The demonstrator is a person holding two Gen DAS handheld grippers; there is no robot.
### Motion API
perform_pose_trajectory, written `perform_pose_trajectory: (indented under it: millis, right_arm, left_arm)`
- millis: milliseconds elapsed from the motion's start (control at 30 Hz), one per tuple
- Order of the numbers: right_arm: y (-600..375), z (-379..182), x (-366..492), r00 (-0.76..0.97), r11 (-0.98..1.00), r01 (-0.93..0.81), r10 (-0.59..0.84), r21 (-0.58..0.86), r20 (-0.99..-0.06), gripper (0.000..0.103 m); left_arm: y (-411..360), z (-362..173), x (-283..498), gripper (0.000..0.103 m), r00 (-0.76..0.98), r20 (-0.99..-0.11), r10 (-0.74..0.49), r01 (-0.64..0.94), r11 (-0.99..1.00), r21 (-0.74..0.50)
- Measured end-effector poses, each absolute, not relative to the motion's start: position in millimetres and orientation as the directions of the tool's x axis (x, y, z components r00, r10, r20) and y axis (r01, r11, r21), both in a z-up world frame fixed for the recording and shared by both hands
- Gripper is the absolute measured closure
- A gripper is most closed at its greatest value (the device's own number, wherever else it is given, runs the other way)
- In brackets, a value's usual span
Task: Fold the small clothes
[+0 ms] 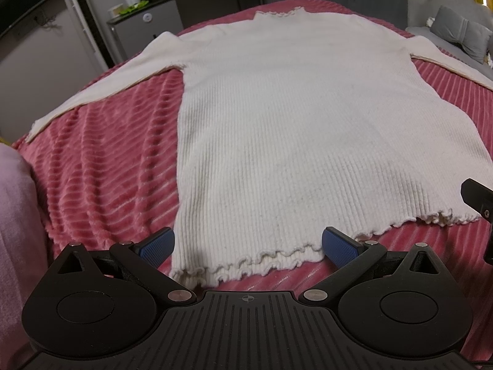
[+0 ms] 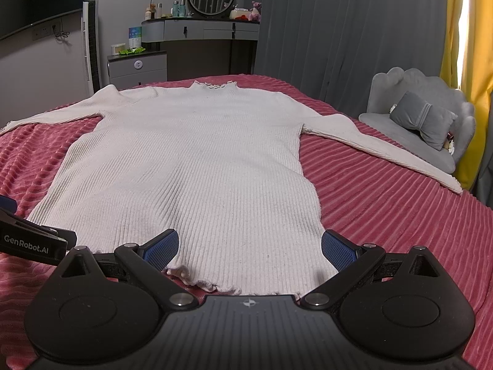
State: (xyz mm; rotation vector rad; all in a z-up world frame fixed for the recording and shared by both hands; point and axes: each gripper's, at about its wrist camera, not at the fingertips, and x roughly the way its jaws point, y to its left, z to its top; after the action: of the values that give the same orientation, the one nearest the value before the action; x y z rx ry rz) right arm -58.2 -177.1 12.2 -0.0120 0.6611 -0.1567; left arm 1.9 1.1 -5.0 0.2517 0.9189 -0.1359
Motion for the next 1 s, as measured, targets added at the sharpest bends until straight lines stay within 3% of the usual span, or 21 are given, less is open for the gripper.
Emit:
perform_pose_trajectory:
  millis: [1000]
  right_arm:
    - [-175.1, 12.7, -57.9, 0.781, 0.988, 0.141, -0.148, -0.06, -0.606, 0.004]
  left_arm:
    - [2.2, -5.7, 2.3, 0.0, 0.598, -0.802, -0.004, 0.222, 0.962, 0.161]
